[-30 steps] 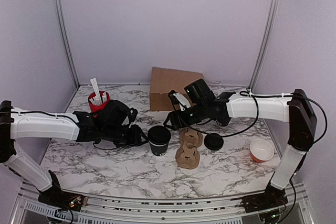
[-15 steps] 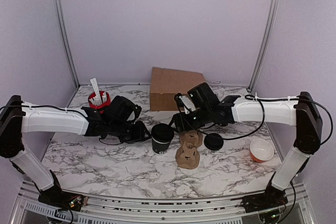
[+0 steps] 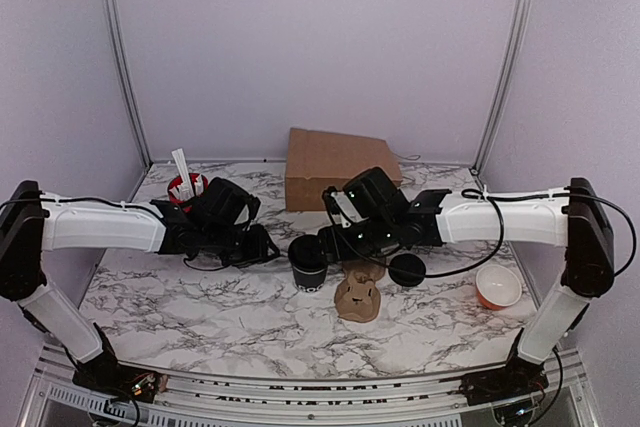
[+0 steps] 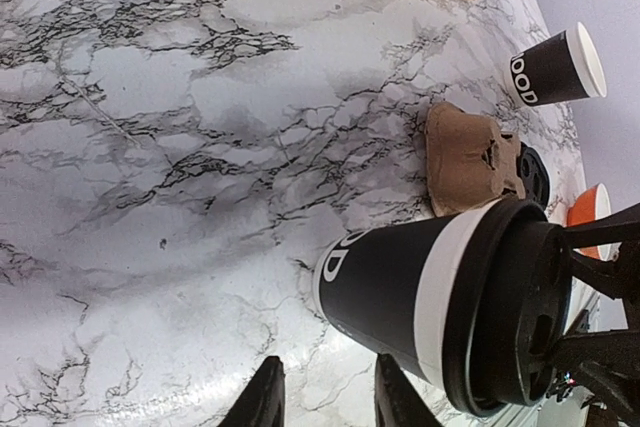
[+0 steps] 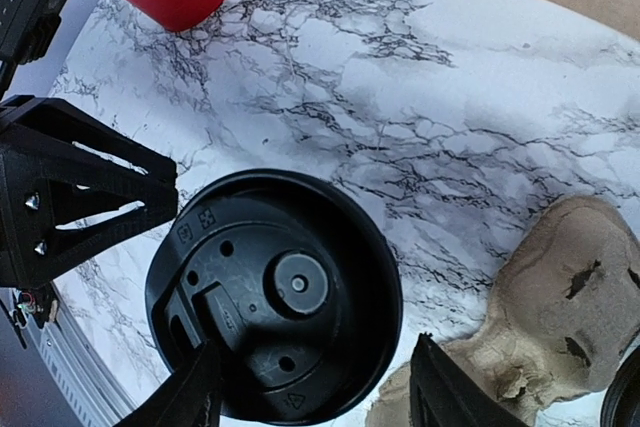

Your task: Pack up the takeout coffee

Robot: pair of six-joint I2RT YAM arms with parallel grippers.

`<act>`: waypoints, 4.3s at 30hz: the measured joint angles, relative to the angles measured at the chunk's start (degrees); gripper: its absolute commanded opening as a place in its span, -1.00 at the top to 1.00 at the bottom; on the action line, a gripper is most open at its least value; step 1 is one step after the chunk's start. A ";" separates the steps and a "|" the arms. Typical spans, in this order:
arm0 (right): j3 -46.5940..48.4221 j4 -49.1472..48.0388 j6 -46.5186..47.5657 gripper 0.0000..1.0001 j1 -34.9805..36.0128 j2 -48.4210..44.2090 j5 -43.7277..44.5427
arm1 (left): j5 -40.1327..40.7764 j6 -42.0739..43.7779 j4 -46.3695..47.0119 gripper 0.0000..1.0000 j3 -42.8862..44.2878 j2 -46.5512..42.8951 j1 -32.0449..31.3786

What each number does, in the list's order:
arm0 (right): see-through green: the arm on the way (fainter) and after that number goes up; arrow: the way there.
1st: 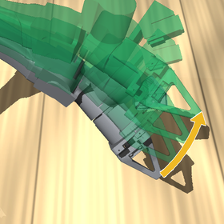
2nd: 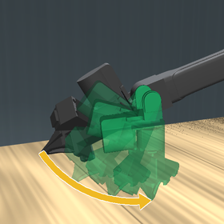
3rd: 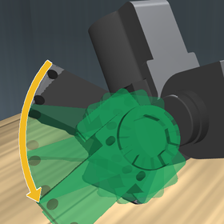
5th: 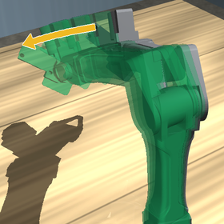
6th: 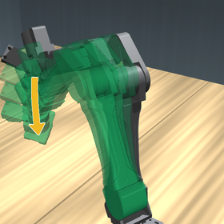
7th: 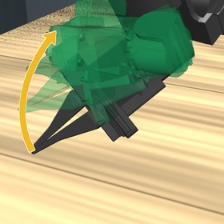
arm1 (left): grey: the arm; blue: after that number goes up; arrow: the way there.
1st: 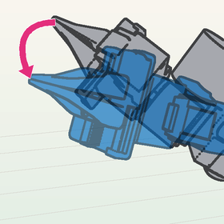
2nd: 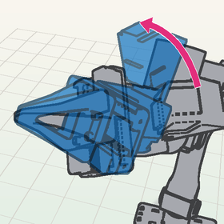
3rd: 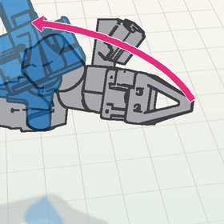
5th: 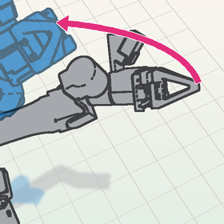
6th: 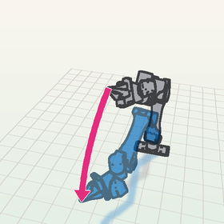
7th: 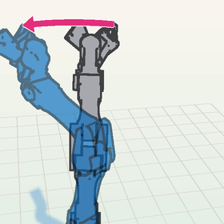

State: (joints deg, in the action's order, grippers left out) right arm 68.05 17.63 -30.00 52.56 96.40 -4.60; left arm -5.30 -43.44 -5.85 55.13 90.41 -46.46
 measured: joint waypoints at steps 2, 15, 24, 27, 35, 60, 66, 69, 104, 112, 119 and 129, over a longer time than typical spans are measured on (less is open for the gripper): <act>0.46 0.50 0.15 -0.23 -0.02 0.00 0.74 | -0.02 -0.04 -0.04 0.38 -0.98 -0.83 0.42; 4.90 2.21 5.57 -0.15 -2.78 0.70 0.61 | -4.33 -4.59 1.97 0.37 -3.26 -7.34 -0.44; 4.98 2.91 6.49 -0.05 -2.86 1.44 -0.09 | -4.94 -5.49 3.19 0.38 -2.80 -3.50 -1.40; 4.98 2.91 6.49 -0.03 -2.86 1.44 -0.22 | -4.96 -5.49 3.54 0.38 -2.73 -3.21 -1.40; 4.72 2.91 6.45 0.04 -2.80 1.46 -0.22 | -4.92 -5.44 4.35 0.38 -2.49 -3.19 -1.40; 3.98 1.01 6.25 0.23 -1.95 2.84 -0.24 | -1.70 -2.97 4.09 0.56 1.62 1.53 -1.60; 3.37 -0.57 6.21 0.26 -1.97 3.02 -0.15 | -0.61 -2.16 4.15 0.58 2.86 3.15 -1.84; 2.71 -1.68 6.05 0.26 -2.01 3.02 0.09 | -0.37 -2.14 4.46 0.58 3.06 3.85 -1.92; -5.31 -3.69 0.31 0.20 -7.08 -5.31 -1.68 | 2.36 1.22 -5.35 0.58 6.97 4.57 -3.34; -7.26 -5.49 -0.61 0.20 -7.08 -3.28 -5.53 | 2.36 1.27 -6.03 0.58 7.43 4.61 -3.50; -7.58 -6.40 -1.57 0.12 -7.08 -3.58 -4.66 | 2.38 1.31 -6.38 0.58 7.82 4.61 -3.54; -9.18 -6.51 -1.81 0.05 -7.08 -8.11 -2.97 | 2.36 1.51 -6.82 0.58 9.40 4.61 -3.91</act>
State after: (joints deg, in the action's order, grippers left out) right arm 58.87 11.11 -31.81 45.47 88.29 -7.57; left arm -2.94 -41.93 -12.67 64.53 95.02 -50.37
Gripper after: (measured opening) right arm 0.470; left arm 0.211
